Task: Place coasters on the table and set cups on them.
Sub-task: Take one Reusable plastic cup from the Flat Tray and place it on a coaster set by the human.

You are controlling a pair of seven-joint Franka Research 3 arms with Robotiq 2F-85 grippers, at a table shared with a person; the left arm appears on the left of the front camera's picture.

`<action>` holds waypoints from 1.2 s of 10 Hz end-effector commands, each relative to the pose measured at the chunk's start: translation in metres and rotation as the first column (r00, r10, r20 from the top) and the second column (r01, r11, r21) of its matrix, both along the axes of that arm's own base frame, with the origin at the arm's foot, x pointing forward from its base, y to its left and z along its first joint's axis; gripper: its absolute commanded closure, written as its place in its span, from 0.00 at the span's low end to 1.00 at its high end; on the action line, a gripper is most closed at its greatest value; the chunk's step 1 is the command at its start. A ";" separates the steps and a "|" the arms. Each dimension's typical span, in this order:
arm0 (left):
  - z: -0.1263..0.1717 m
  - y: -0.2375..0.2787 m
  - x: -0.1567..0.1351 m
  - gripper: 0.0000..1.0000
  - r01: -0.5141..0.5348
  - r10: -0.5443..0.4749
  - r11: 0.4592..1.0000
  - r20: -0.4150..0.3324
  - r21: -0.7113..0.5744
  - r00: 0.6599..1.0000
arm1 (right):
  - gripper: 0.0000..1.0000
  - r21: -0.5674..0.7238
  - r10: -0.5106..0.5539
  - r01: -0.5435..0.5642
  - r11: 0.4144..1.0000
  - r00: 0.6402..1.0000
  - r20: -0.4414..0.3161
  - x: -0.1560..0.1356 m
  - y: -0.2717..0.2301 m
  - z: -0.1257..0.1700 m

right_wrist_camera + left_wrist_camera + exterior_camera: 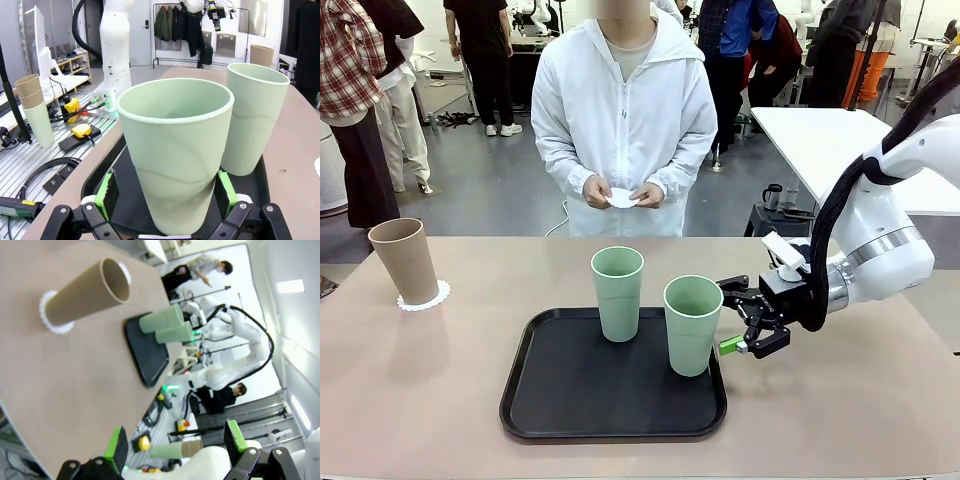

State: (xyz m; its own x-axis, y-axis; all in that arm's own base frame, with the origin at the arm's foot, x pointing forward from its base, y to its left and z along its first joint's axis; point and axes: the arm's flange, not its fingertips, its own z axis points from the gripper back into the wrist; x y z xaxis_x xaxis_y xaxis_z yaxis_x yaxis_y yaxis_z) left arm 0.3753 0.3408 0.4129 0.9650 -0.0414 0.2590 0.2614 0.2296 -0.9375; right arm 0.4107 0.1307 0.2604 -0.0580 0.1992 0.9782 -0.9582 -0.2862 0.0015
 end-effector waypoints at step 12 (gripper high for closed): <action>0.000 0.001 -0.001 0.00 -0.005 0.005 1.000 -0.004 0.003 1.000 | 0.00 -0.013 -0.057 0.057 0.998 0.997 0.044 0.015 0.029 -0.016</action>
State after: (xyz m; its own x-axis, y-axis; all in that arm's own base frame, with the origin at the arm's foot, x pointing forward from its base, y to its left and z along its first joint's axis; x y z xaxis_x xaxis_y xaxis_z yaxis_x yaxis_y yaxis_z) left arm 0.3753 0.3408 0.4129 0.9650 -0.0414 0.2590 0.2614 0.2296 -0.9375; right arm 0.4197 0.1481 0.2501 -0.0717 0.2313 0.9702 -0.9693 -0.2454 -0.0131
